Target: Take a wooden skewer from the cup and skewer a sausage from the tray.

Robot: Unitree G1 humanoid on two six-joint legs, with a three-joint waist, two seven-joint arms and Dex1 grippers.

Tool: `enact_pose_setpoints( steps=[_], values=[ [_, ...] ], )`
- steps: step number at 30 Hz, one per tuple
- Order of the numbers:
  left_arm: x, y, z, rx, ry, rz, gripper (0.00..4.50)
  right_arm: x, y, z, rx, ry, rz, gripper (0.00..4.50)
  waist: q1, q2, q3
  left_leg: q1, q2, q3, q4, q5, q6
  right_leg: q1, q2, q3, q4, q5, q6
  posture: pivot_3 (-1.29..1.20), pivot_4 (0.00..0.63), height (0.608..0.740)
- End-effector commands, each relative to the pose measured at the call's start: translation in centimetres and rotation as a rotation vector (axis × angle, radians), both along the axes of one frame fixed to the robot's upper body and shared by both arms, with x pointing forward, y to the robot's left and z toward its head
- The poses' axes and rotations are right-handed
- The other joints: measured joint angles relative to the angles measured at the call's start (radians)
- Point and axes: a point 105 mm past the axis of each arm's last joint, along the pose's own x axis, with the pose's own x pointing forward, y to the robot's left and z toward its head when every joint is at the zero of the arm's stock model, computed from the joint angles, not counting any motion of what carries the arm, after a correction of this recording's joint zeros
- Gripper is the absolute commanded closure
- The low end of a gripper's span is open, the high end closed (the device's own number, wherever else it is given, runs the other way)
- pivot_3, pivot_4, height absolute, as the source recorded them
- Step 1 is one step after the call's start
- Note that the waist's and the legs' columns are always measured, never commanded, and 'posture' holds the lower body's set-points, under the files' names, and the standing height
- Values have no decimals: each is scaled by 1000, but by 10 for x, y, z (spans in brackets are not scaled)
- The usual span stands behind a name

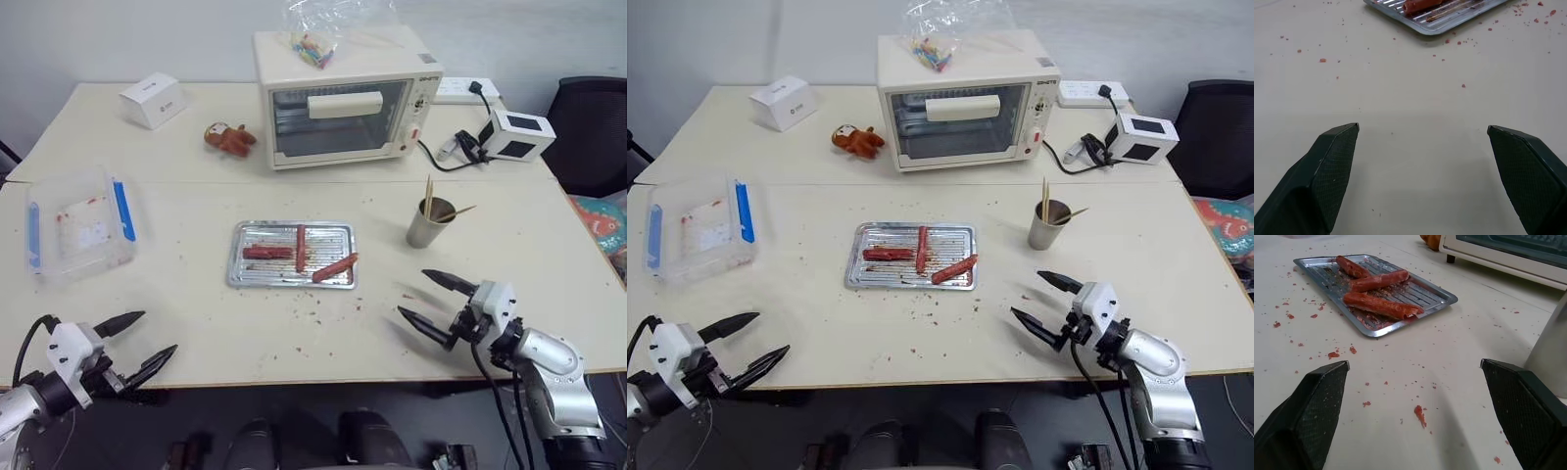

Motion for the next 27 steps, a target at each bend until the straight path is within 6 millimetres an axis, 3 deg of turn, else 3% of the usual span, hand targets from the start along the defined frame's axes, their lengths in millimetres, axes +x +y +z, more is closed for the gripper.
enact_pose_setpoints(
  steps=[1,4,8,10,12,16,22,27],
  values=[
    [2,-2,7,-31,-14,-24,37,0,-6,12,-12,-48,-7,0,0,0,0,0,0,0,0,0,0,0,0,0,0,0,0,0,150,740],
    [6,-12,14,-90,-12,-90,37,-2,-14,23,3,-68,-37,0,0,0,0,0,0,0,0,0,0,0,0,-1,0,0,0,0,150,740],
    [15,-43,39,-180,-8,-293,37,-18,-45,42,-16,-91,-144,0,10,0,0,-1,0,-1,1,0,0,0,0,-2,0,0,0,0,150,740],
    [27,-62,61,-258,-55,-378,37,-34,-71,41,-107,-75,-205,0,19,0,0,-1,-1,-2,1,0,0,1,0,-2,0,0,0,0,150,740],
    [35,-79,71,-254,-77,-457,37,-42,-94,44,-127,-71,-296,0,26,0,0,1,-2,-3,2,0,1,4,0,-1,-1,0,0,0,150,740],
    [46,-98,82,-252,-108,-543,37,-48,-107,43,-190,-33,-291,0,4,0,0,15,0,1,-3,-2,-1,17,2,1,-4,0,0,0,150,740],
    [48,-107,92,-312,-68,-607,37,-17,-104,84,-221,8,-163,0,-22,4,2,17,1,6,-7,0,-2,14,4,5,-2,0,0,0,150,740],
    [50,-115,94,-303,-93,-611,37,28,-99,113,-289,126,-64,0,-21,4,2,16,1,4,-5,0,-2,13,4,8,-3,0,0,0,150,740]
  ],
)
